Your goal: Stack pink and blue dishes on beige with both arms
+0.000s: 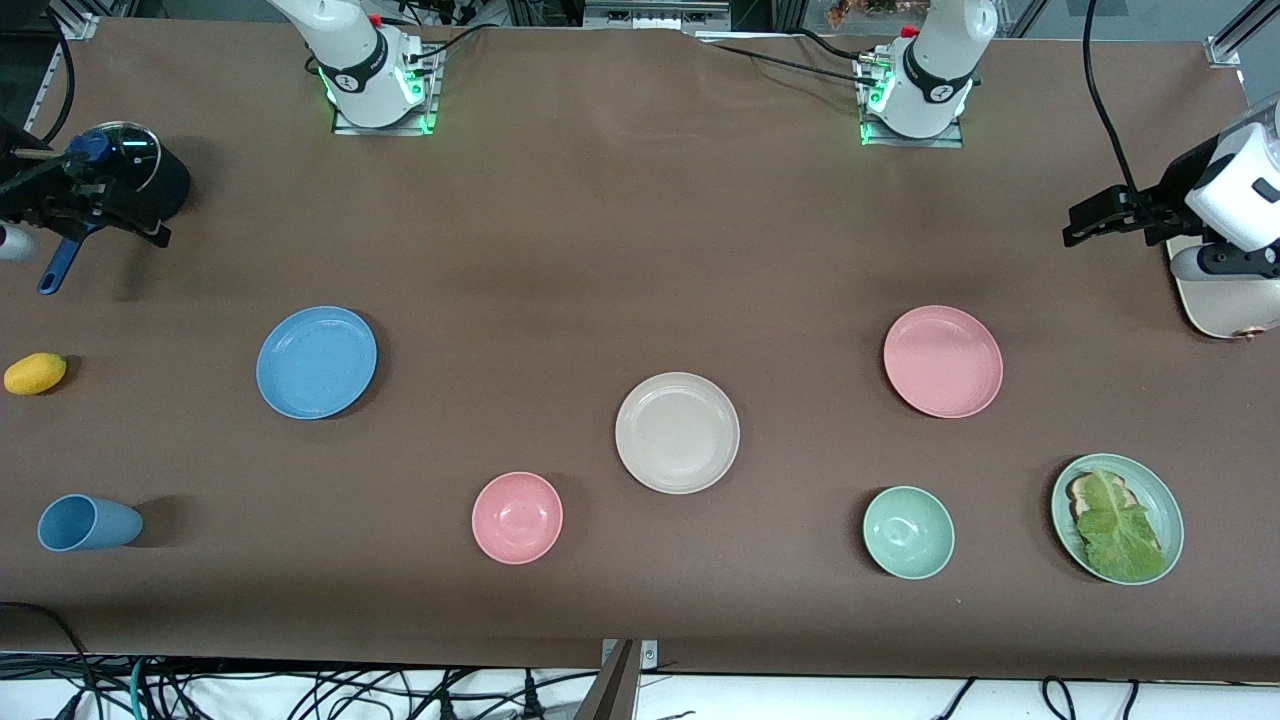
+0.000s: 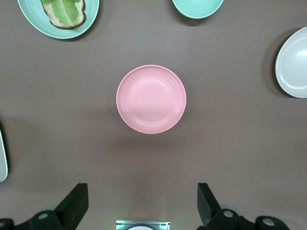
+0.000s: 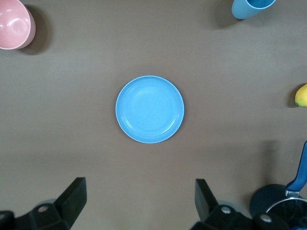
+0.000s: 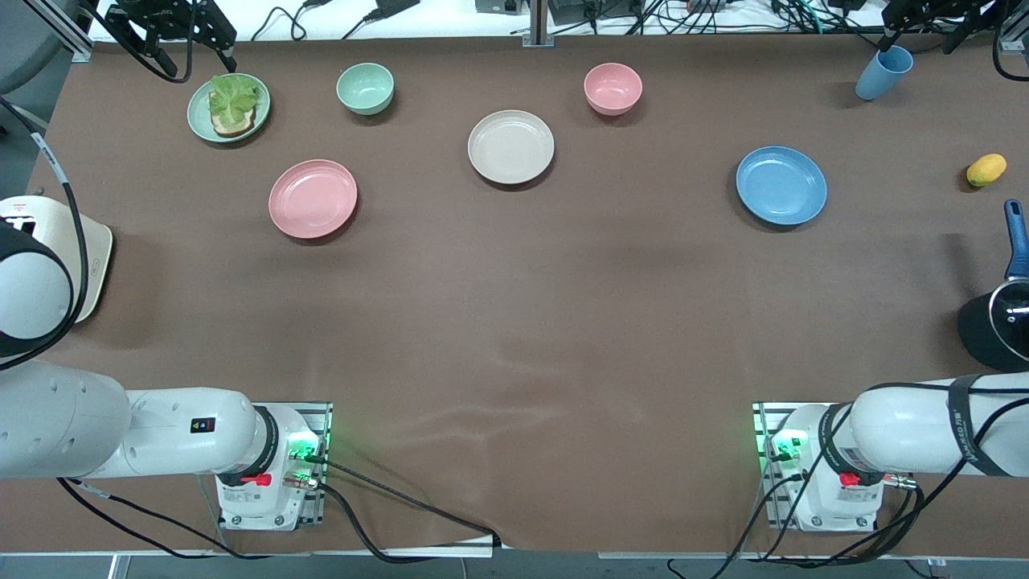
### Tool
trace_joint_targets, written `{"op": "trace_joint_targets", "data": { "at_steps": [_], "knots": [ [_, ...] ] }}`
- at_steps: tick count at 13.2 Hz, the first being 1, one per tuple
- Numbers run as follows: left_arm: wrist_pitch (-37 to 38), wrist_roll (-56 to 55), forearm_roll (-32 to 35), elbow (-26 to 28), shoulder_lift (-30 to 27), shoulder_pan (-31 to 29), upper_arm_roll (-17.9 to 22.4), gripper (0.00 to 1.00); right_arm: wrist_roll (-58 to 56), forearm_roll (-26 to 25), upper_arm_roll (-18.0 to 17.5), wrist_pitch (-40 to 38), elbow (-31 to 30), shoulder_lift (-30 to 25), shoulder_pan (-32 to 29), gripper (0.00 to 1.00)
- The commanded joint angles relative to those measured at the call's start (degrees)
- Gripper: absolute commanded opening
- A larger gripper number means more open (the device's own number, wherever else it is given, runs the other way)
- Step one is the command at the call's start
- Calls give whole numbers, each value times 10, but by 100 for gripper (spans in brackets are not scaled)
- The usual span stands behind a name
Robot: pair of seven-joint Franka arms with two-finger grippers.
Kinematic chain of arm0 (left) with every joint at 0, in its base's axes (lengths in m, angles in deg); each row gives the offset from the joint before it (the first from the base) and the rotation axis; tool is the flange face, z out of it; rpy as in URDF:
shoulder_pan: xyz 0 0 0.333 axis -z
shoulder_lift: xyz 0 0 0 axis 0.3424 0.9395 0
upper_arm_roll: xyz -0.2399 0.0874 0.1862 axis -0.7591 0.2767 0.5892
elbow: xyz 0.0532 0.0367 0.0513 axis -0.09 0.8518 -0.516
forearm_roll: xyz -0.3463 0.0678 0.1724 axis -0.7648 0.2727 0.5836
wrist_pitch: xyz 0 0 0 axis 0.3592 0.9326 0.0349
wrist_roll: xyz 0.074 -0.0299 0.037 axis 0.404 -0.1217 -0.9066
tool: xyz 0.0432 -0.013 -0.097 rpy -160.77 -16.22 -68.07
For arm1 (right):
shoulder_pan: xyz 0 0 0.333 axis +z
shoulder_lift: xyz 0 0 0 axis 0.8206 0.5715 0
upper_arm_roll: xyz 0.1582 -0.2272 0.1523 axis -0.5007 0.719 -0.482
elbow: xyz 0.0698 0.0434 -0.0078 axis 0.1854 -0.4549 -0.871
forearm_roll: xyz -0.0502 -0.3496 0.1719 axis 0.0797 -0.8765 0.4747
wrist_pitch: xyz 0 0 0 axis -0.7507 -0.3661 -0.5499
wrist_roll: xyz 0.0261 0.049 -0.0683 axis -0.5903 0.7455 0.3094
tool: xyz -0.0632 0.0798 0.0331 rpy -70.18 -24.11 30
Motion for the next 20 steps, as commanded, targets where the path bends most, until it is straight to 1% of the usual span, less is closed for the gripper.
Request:
{"op": "trace_joint_targets", "data": {
  "at_steps": [1, 2, 3, 5, 6, 7, 12, 14, 16, 19, 20],
  "knots": [
    [-2, 5, 4, -23, 23, -1, -2, 100, 3, 9, -4, -9, 14, 5, -6, 100],
    [-5, 5, 4, -25, 28, 1, -2, 100, 3, 9, -3, -9, 14, 5, -6, 100],
    [-6, 11, 9, -26, 45, 4, -3, 100, 3, 9, -3, -9, 14, 5, -6, 100],
    [-6, 12, 13, -45, 78, 7, -6, 100, 3, 9, -4, -9, 14, 5, -5, 100],
    [-5, 10, 12, -52, 103, 8, -6, 100, 3, 9, -4, -9, 14, 5, -5, 100],
    [-4, 10, 13, -58, 113, 8, -6, 100, 2, 9, -3, -9, 15, 5, -6, 100],
    [-4, 13, 6, -54, 132, -4, -2, 100, 3, 9, -6, -10, 14, 4, -5, 100],
    [-5, 18, -3, -54, 145, -27, -3, 100, 1, 9, -6, -10, 14, 4, -5, 100],
    [-14, 73, -27, -52, 164, -58, -3, 100, 1, 9, -5, -11, 14, 3, -5, 100],
    [-46, 124, -40, -38, 183, -93, -3, 100, 3, 9, -5, -16, 14, 4, -5, 100],
    [-66, 134, -49, -21, 183, -100, -3, 100, 3, 9, -5, -16, 14, 4, -5, 100]
  ]
}}
